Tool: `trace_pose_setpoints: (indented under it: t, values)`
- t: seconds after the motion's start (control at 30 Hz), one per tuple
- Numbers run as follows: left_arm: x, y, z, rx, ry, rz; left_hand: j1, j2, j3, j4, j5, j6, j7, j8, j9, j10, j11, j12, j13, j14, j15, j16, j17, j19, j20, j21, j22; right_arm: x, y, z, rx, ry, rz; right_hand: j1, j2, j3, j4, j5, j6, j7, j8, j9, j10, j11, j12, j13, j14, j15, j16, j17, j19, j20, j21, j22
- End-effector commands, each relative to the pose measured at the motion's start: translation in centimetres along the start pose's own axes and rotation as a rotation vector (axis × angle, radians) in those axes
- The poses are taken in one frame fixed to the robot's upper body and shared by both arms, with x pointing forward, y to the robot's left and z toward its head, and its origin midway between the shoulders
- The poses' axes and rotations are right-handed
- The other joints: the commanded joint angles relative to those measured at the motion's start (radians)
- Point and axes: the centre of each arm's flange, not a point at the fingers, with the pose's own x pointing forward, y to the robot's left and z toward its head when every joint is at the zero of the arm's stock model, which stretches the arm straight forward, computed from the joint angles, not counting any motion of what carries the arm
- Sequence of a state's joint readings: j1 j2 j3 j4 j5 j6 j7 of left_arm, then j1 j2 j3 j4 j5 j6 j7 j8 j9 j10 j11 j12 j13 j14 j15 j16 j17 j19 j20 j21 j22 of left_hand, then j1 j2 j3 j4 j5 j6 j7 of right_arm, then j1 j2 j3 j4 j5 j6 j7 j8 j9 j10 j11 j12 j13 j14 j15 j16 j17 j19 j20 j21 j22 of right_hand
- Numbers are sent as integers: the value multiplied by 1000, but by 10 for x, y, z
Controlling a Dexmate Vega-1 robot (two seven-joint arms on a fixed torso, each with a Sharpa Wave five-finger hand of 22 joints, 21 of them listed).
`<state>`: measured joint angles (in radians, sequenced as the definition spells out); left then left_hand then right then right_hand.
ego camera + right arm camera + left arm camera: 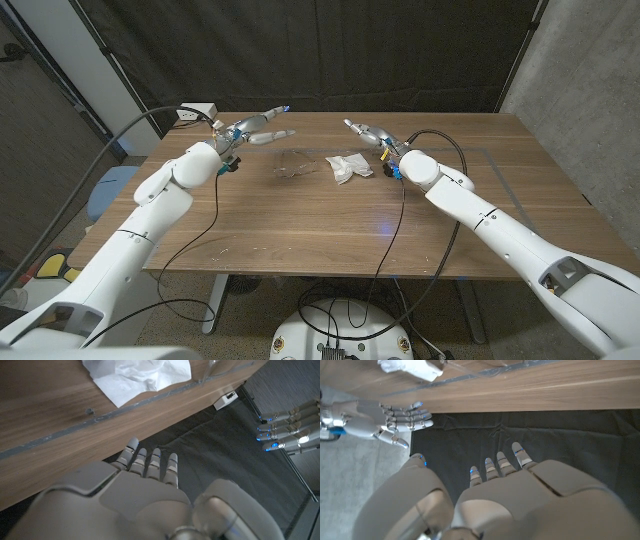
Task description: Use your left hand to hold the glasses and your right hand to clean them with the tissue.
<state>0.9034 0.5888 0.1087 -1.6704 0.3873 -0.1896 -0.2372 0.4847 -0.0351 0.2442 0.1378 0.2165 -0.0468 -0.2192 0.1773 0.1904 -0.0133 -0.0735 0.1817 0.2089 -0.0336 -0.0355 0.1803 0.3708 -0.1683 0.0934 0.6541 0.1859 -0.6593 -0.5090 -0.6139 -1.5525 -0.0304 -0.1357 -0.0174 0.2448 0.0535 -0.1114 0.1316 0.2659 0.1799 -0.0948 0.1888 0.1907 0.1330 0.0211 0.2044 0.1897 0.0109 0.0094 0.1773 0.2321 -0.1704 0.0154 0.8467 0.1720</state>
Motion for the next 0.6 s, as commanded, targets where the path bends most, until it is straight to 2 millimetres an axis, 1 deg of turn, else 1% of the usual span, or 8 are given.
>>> trace_pose_setpoints:
  t: [0.03, 0.17, 0.2, 0.23, 0.27, 0.3, 0.4, 0.6]
  values:
    - [-22, 22, -27, -305, -91, 47, -15, -1, -6, 2, 3, -8, 0, 2, 1, -12, -6, 0, -2, -18, 0, -5, -5, -50, -11, -5, 1, -9, -18, -2, 244, -121, -142, 12, 4, 3, -4, 1, 4, 3, 6, -1, 1, -2, 5, 0, -3, 2, 0, -6, -31, -9, -3, 0]
    - [-31, 22, -33, -342, -91, 50, -18, -1, -8, 2, 3, -8, 0, 3, 0, -12, -5, 2, -3, -20, -1, -4, -9, -52, -13, -7, 1, -14, -23, -5, 296, -119, -227, 26, 3, 3, -17, -1, 32, 0, 14, -2, 10, -7, 8, -3, -20, 6, -1, -31, -69, -18, -37, -1]
    - [-33, 22, -34, -345, -89, 50, -18, -1, -9, 2, 3, -8, 0, 3, 0, -12, -5, 2, -4, -20, -1, -4, -10, -52, -12, -7, 1, -15, -25, -5, 289, -107, -248, 28, 4, 2, -19, -1, 38, -1, 15, -2, 11, -12, 9, -4, -28, 9, -1, -38, -99, -13, -55, -1]
    - [-36, 22, -35, -349, -88, 51, -19, -1, -9, 2, 4, -7, 0, 4, 0, -11, -5, 3, -4, -20, -1, -4, -10, -52, -12, -8, 1, -17, -26, -6, 293, -99, -264, 32, 6, 2, -23, -2, 46, 2, 15, -2, 11, -14, 8, -4, -52, 25, -5, -46, -132, 10, -78, -1]
    - [-38, 22, -37, -350, -88, 49, -19, -1, -9, 2, 4, -7, 0, 4, 0, -12, -5, 3, -4, -20, -1, -3, -12, -53, -13, -8, 1, -18, -27, -6, 285, -97, -262, 32, 6, 2, -24, -3, 52, 3, 17, -2, 11, -15, 8, -5, -52, 31, -3, -48, -139, 23, -84, -1]
    - [-40, 22, -38, -350, -86, 46, -20, -1, -10, 2, 4, -7, 0, 5, 0, -12, -3, 4, -5, -21, -2, -3, -13, -53, -13, -9, 1, -19, -27, -6, 278, -88, -264, 33, 7, 1, -25, -3, 59, 6, 18, -2, 11, -17, 8, -5, -49, 38, 1, -51, -131, 36, -86, -1]
    - [-47, 20, -44, -366, -77, 58, -21, -1, -10, 2, 4, -6, 0, 5, 0, -12, -1, 4, -5, -23, -4, -3, -15, -53, -13, -10, 1, -23, -26, -6, 289, -83, -263, 37, 11, 3, -28, -5, 61, 10, 16, -2, 17, -15, 11, -5, -37, 36, 7, -54, -104, 46, -84, -1]
    - [-58, 16, -57, -404, -41, 76, -23, 1, -12, 1, 5, -4, -1, 7, -1, -10, -1, 8, -7, -26, -5, -2, -23, -55, -15, -13, 0, -23, -19, -8, 375, -110, -274, 42, 13, 3, -32, -7, 65, 14, 16, -2, 27, -12, 14, -5, -38, 29, 7, -56, -93, 42, -90, -1]
